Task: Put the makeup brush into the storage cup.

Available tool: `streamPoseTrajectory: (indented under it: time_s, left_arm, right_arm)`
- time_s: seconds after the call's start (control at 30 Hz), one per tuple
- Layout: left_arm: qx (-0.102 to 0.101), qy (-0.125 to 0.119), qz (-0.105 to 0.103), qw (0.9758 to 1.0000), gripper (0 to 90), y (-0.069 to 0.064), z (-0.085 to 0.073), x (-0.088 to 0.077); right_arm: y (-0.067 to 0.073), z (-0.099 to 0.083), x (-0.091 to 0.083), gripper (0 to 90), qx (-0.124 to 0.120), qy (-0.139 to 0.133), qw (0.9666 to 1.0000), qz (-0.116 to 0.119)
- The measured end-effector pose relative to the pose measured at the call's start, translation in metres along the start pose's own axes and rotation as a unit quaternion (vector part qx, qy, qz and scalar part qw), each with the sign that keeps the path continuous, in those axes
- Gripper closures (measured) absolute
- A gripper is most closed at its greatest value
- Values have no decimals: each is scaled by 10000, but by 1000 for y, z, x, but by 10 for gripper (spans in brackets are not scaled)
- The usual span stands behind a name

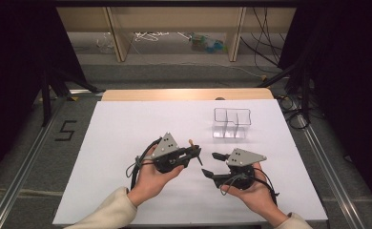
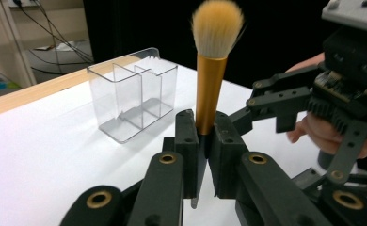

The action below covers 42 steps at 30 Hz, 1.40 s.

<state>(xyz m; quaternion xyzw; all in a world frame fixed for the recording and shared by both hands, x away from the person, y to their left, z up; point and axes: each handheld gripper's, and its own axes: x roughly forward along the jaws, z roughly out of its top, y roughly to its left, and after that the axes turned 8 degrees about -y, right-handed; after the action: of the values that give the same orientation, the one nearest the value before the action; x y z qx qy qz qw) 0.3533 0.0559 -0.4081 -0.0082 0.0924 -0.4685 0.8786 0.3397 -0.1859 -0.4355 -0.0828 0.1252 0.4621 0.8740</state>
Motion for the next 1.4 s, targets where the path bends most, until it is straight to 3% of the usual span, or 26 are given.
streamPoseTrajectory:
  time_s: [0.13, 0.2, 0.27, 0.33, 0.57, 0.83, 1.17, 1.4]
  left_arm:
    - [237, 123, 41, 9996, 828, -2, 0, 1]
    - [194, 143, 53, 9997, 829, -4, -1, 3]
    - [263, 197, 53, 9994, 829, -5, -1, 3]
    - [322, 224, 45, 9992, 829, -5, 0, 3]
    - [329, 235, 16, 9992, 829, -6, 0, 3]
    - [307, 248, 3, 9992, 829, -7, -1, 3]
    - [247, 237, -7, 9994, 829, -7, -2, 4]
    - [225, 234, -44, 9995, 828, -5, -2, 3]
  right_arm:
    - [0, 1, 1, 326, 4, 80, 10000, 51]
    - [0, 2, 3, 323, -7, 64, 10000, 65]
    - [2, 2, 8, 337, -36, -39, 10000, 28]
    - [4, 3, 11, 349, -9, 45, 9999, 96]
    - [6, 4, 21, 426, 1, -44, 10000, 83]
    - [5, 5, 22, 534, 2, -14, 10000, 36]
    - [9, 5, 26, 691, -15, -213, 9997, 71]
    - [8, 6, 26, 776, 66, -153, 9998, 142]
